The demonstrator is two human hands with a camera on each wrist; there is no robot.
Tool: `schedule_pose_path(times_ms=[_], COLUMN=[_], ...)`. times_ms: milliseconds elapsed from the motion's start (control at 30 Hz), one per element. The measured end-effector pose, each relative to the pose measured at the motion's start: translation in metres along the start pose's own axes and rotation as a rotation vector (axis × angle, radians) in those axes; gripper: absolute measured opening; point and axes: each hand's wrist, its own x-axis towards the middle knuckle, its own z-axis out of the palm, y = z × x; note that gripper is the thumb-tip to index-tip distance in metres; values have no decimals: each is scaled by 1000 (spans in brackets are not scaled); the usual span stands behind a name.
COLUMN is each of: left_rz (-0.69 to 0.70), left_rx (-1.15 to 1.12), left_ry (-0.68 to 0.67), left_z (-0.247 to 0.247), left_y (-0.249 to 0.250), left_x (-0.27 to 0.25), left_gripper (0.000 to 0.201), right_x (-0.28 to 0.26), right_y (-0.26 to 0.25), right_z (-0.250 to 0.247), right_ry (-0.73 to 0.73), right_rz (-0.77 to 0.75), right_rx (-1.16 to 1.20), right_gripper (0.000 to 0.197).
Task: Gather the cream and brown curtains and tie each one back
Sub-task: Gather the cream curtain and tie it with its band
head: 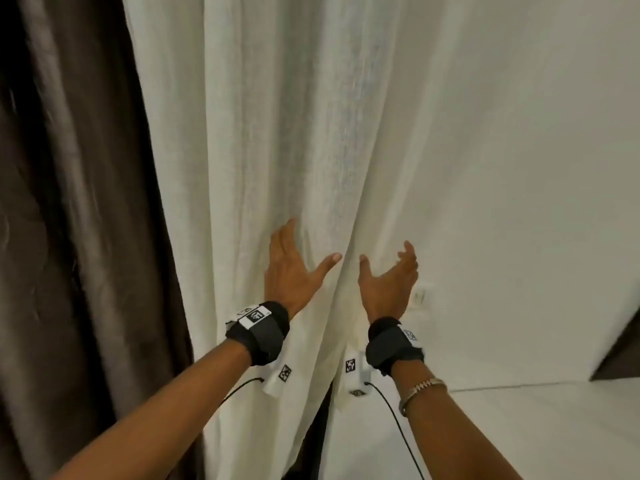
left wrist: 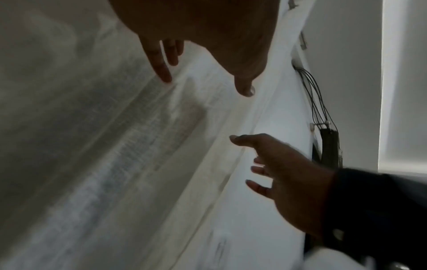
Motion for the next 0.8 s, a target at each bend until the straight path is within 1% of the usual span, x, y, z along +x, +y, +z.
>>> schedule_pose_path(times_ms=[33,67,100,167,200,233,267,300,333,400,433,467,500,567,633,667,733,800], left_rz=[2,16,45,111,123,125,133,142,144,128,114,108,118,183,277,313,343,349], left_rx=[-17,20,75,168,173,136,85,37,-5,-81,-106,-124,-130,-92,-37,-21,-9,12], left_ry=[29,64,79,57,31,12,8,34,82,167,176,171,156,103,11,-41,-119,-162], left_z=[5,11,16,24,27,28,28,27,24,13,10,9,9,15,25,29,32,27], left_y=[5,8,8,4,0,-5,-9,-13,-17,-25,-28,-29,-29,-25,-18,-15,-16,-21], left_x=[3,6,9,16,18,20,21,23,25,24,24,22,19,12,3,0,-3,-5], left_gripper=[115,119,122,123,118,108,92,76,63,50,45,41,38,34,27,27,35,44], right_x=[12,21,30,43,44,45,46,48,50,47,45,40,35,19,4,-4,-14,-20], right_y=[1,6,9,18,21,24,25,26,29,30,29,24,17,0,-9,-12,-13,-17], right_z=[4,7,10,19,21,21,18,15,11,0,-7,-13,-17,-22,-21,-20,-17,-12], right_ry=[45,34,-22,-172,-249,-307,-352,-374,-378,-317,-276,-251,-261,-344,-412,-434,-480,-536], right_rz=[21,74,130,215,242,258,248,229,187,87,70,70,84,156,204,203,185,142], right_rx=[34,56,80,126,144,154,145,126,102,78,87,105,143,237,329,383,469,505], right_gripper=[96,105,109,106,101,95,88,77,64,34,26,28,33,45,53,55,53,54])
